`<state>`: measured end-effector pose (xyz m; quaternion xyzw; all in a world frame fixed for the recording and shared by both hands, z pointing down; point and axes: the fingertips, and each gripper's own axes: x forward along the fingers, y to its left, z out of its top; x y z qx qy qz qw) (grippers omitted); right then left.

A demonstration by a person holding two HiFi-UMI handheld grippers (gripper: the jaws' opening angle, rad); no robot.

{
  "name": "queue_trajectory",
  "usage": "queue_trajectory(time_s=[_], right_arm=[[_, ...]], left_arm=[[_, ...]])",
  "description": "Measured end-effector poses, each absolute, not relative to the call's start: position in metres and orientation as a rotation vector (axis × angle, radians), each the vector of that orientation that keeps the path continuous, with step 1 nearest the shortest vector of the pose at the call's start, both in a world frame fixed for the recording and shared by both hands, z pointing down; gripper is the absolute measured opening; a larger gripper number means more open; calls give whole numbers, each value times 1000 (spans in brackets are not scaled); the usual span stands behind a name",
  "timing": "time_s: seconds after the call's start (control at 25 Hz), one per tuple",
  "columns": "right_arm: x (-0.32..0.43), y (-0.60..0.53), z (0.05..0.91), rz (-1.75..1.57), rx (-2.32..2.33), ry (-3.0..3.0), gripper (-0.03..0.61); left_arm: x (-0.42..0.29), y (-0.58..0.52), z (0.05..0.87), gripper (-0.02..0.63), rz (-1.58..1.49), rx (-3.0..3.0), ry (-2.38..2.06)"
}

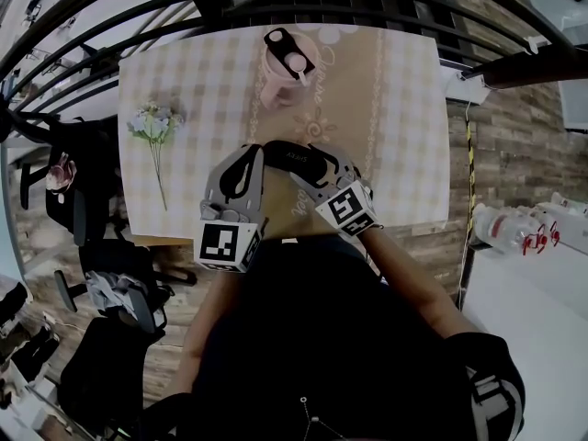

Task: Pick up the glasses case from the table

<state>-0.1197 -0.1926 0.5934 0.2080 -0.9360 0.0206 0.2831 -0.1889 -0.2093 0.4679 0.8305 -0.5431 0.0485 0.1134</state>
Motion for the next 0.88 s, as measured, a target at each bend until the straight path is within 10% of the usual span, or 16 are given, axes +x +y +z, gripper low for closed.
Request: queue_trajectory(time_s=[0.88], right_arm=[[-130,-186,666,229,291,-2116,319]], left_arm=[[-199,-216,492,11,173,2347,-1547]])
